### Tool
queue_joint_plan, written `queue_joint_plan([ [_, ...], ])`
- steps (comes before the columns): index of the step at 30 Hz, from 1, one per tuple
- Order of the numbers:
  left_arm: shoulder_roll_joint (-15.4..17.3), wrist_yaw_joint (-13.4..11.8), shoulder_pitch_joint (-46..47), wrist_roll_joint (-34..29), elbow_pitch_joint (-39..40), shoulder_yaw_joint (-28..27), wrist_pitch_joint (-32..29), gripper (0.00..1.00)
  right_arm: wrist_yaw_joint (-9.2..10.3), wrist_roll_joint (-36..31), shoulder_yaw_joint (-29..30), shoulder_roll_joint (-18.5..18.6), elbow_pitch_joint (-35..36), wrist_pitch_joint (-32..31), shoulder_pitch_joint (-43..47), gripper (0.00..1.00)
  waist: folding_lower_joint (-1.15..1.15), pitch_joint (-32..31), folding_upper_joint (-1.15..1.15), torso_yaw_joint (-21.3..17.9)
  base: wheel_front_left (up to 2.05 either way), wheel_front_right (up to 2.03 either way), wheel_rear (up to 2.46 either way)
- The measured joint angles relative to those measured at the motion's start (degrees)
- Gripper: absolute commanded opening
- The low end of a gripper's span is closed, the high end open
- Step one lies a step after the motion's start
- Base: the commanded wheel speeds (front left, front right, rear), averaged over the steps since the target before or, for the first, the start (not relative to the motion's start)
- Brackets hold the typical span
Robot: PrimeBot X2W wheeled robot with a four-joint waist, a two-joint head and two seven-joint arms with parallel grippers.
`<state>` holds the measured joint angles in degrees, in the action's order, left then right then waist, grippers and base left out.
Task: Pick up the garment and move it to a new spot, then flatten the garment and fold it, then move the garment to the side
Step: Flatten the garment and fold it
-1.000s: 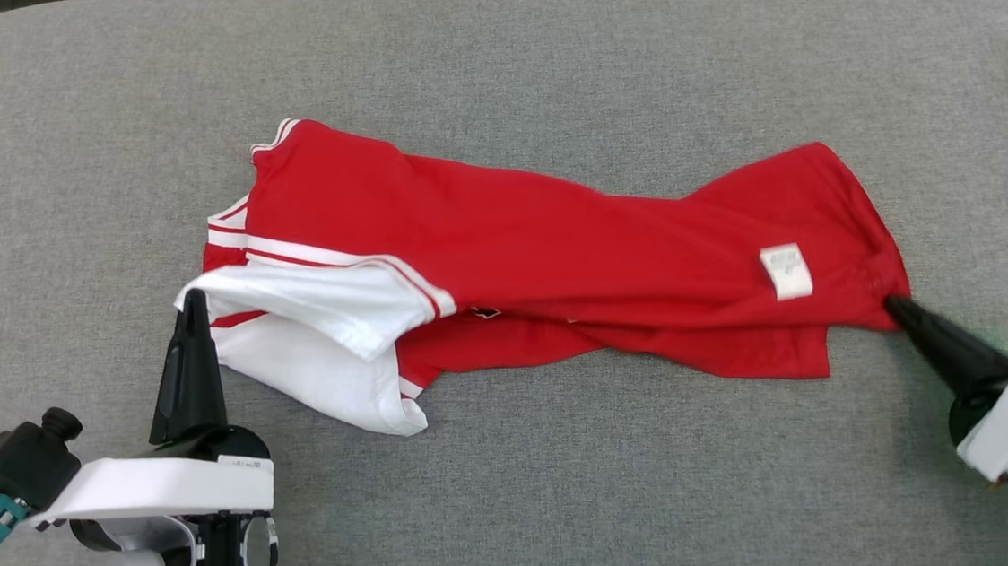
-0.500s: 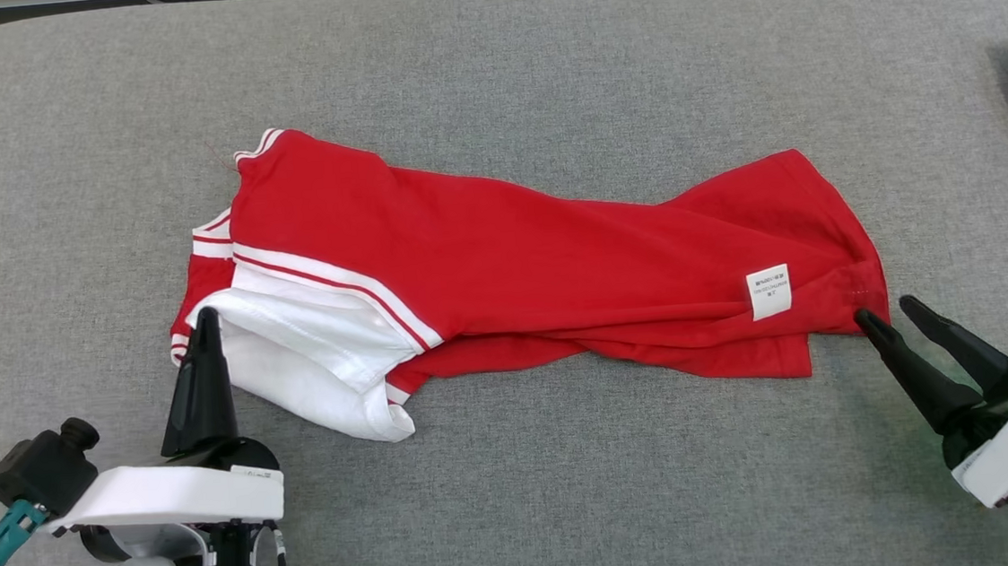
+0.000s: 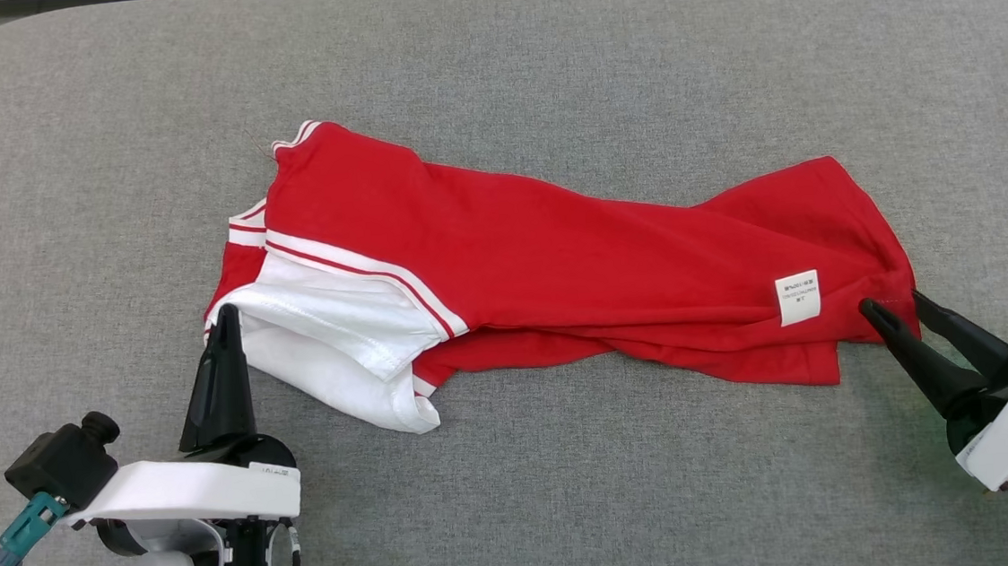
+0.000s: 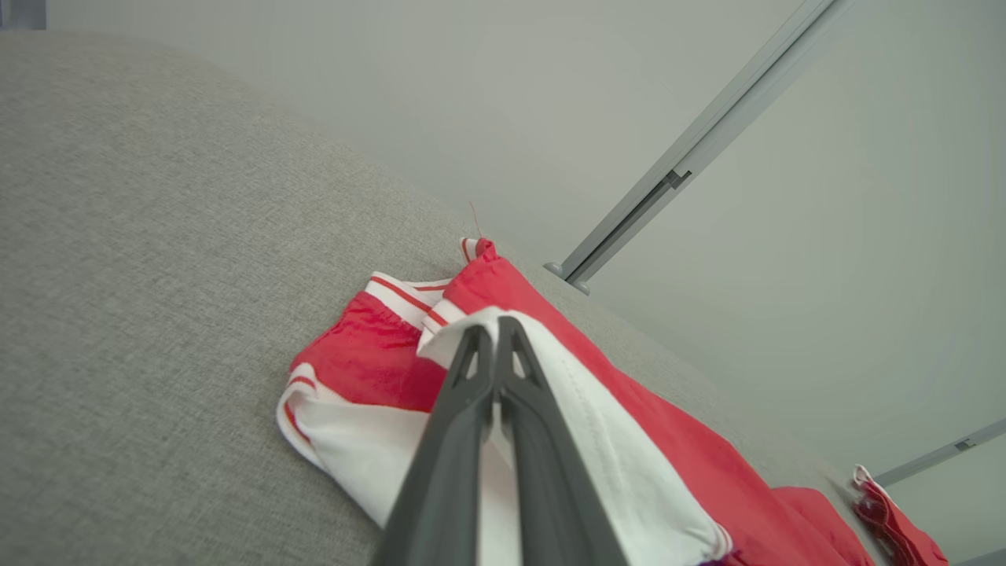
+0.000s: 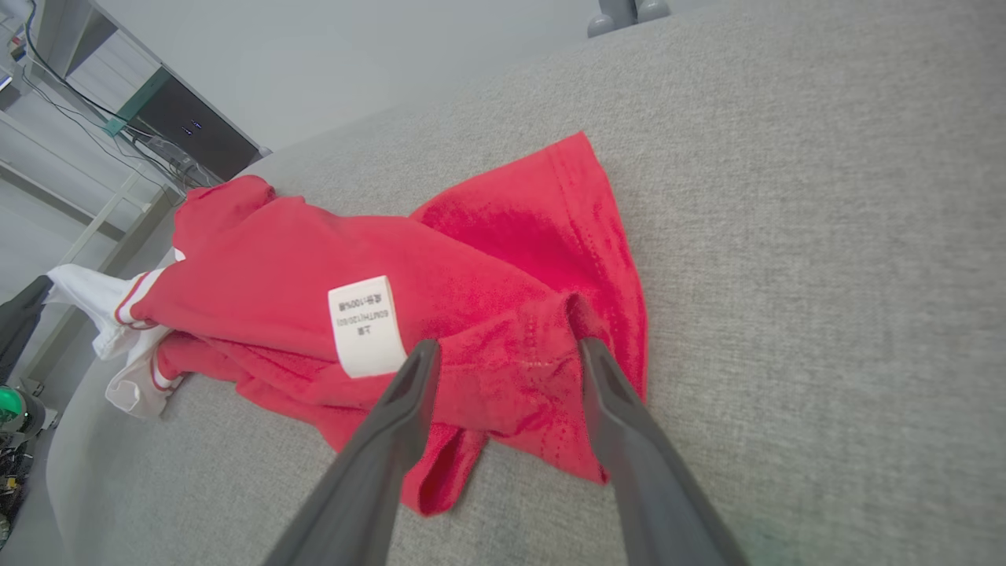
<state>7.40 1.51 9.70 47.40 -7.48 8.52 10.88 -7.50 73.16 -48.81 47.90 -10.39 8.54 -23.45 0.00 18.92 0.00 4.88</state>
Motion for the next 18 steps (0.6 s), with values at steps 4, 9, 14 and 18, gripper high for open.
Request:
queue_joint_plan([
  [4, 0.0, 0.0, 0.0, 0.0, 0.0, -0.1, 0.2, 0.0, 0.0, -0.2, -0.1, 0.0, 0.7, -0.6, 0.2, 0.0, 0.0, 0.0, 0.0, 0.0, 0.0, 0.0, 0.0],
  [9, 0.3, -0.3, 0.0, 0.1, 0.4, -0.3, 0.0, 0.0, 0.0, -0.3, 0.7, 0.7, 1.9, 0.0, 0.4, 0.0, 0.0, 0.0, 0.0, -0.4, 0.0, 0.0, 0.0],
  [14, -0.1, 1.2, 2.6, 6.2, 5.1, -2.0, -3.2, 0.0, 0.0, 1.3, 5.6, 3.4, 5.0, 3.3, -0.3, 0.0, 0.0, -0.2, 0.0, -1.2, 0.0, 0.0, 0.0],
  [18, 2.2, 0.3, 9.6, 12.1, 12.6, -4.8, -9.8, 0.0, 0.0, 1.2, 10.4, 8.4, 8.3, 3.7, -4.7, 0.0, 0.0, -0.4, 0.0, -2.2, 0.0, 0.0, 0.0],
])
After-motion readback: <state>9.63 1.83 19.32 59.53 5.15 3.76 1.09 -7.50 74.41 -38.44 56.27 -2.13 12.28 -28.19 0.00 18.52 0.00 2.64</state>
